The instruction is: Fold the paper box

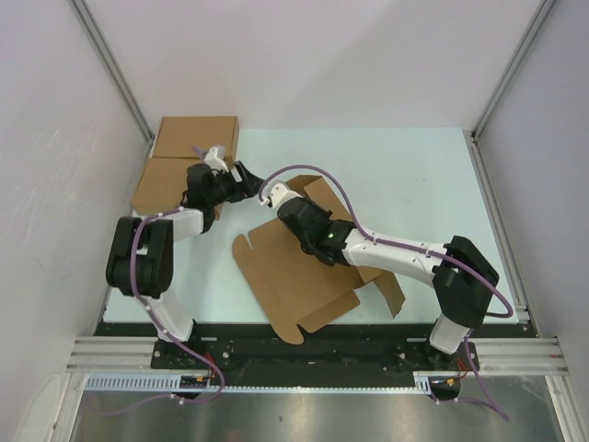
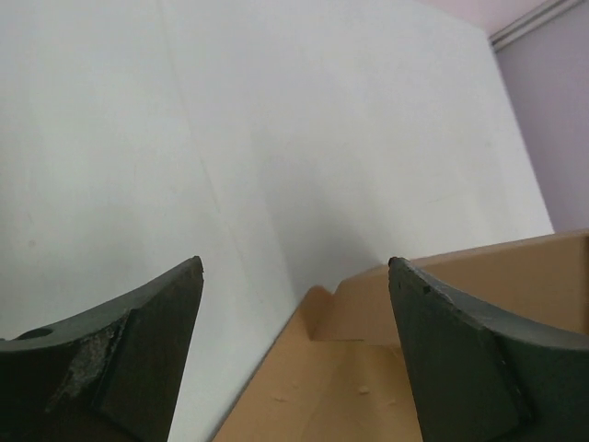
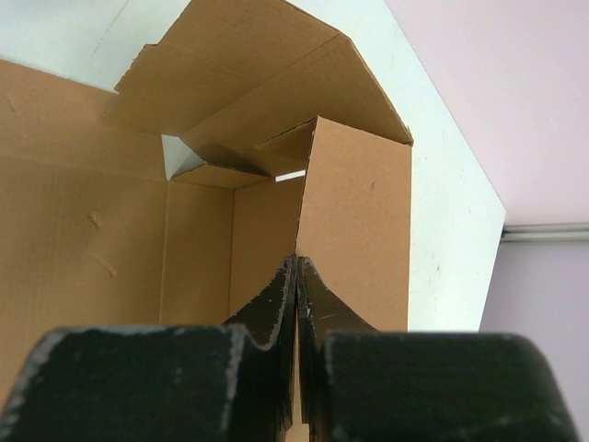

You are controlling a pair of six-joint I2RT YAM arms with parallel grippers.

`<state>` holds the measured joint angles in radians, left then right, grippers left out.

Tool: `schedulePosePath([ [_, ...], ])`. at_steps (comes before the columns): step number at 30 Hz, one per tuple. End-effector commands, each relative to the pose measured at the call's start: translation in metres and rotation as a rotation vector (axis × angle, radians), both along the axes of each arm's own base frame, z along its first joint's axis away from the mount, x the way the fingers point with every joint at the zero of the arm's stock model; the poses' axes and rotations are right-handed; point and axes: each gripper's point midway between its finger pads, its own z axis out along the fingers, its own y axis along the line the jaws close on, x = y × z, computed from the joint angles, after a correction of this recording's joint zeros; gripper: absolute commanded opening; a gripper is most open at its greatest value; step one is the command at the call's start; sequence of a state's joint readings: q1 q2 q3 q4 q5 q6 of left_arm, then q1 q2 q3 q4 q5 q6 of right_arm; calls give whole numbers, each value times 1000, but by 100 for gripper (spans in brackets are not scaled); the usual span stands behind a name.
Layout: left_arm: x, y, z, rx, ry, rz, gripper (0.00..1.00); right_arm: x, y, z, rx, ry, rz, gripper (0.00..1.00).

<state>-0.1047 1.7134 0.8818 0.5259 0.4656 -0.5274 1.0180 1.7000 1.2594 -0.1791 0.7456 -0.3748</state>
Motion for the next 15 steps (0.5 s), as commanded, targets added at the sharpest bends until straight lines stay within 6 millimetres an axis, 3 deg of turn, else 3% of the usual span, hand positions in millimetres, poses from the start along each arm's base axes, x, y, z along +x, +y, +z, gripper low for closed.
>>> schedulePosePath([
  [1, -5, -25, -23, -6, 83, -55, 86, -10, 4, -37, -57, 98, 26, 0],
  [7, -27, -64, -18, -69, 16, -233, 86, -9, 4, -40, -56, 103, 25, 0],
  [11, -38, -76, -3, -125, -73, -284, 86, -9, 4, -37, -46, 103, 26, 0],
  [15, -43, -86, -3, -116, -86, -311, 84, -9, 5, -36, -31, 105, 30, 0],
])
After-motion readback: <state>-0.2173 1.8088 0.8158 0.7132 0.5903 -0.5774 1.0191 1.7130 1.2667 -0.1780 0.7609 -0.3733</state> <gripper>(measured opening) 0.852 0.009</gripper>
